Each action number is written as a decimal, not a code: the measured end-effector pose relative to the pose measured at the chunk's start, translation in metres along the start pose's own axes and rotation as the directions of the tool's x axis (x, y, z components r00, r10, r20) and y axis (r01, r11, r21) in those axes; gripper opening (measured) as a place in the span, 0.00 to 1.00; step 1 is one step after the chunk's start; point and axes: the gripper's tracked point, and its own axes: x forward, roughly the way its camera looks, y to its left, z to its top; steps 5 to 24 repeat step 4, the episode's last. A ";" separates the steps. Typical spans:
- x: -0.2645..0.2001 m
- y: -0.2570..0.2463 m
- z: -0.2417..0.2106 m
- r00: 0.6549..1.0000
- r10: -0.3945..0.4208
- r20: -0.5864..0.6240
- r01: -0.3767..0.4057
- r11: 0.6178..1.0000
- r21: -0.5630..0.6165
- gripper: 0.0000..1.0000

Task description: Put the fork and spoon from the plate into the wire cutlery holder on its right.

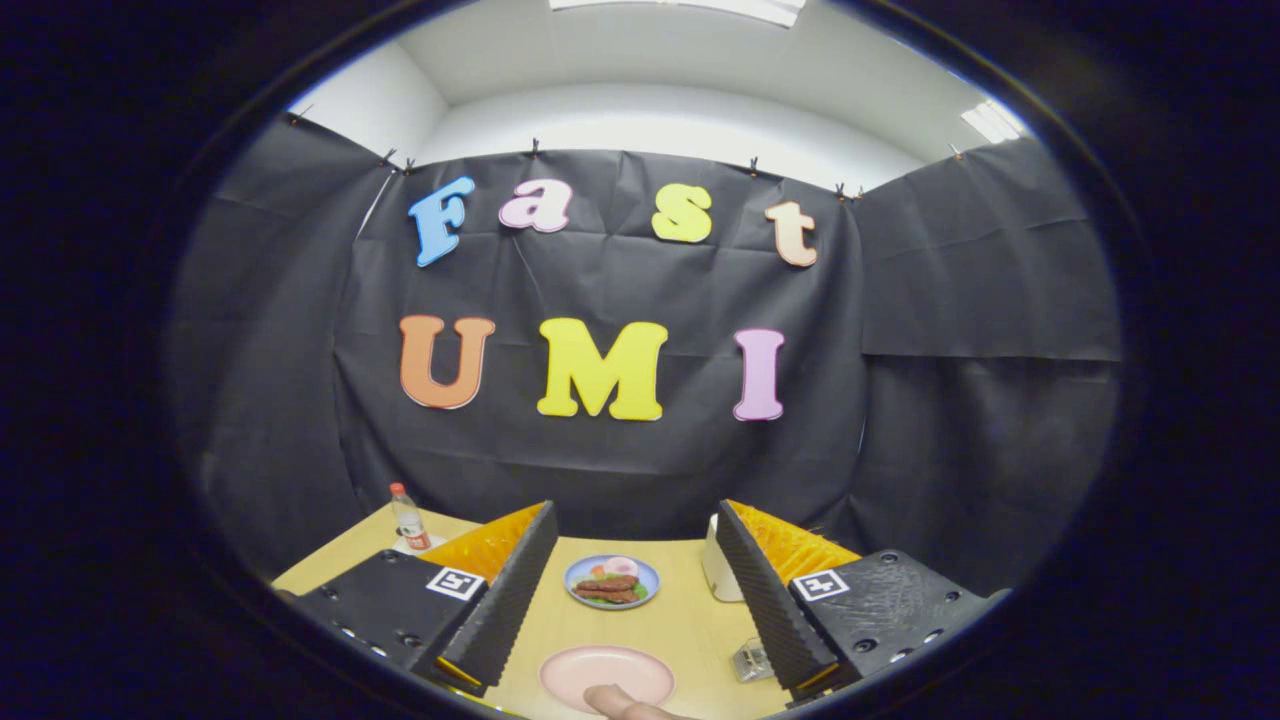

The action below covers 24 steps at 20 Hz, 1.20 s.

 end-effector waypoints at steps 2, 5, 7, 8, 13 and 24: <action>0.000 0.002 0.000 1.000 0.002 -0.001 -0.002 1.000 -0.008 0.96; -0.001 0.003 -0.003 1.000 -0.004 -0.007 0.004 1.000 -0.012 0.96; -0.001 0.003 -0.003 1.000 -0.004 -0.007 0.004 1.000 -0.012 0.96; -0.001 0.003 -0.003 1.000 -0.004 -0.007 0.004 1.000 -0.012 0.96; -0.001 0.003 -0.003 1.000 -0.004 -0.007 0.004 1.000 -0.012 0.96; -0.001 0.003 -0.003 1.000 -0.004 -0.007 0.004 1.000 -0.012 0.96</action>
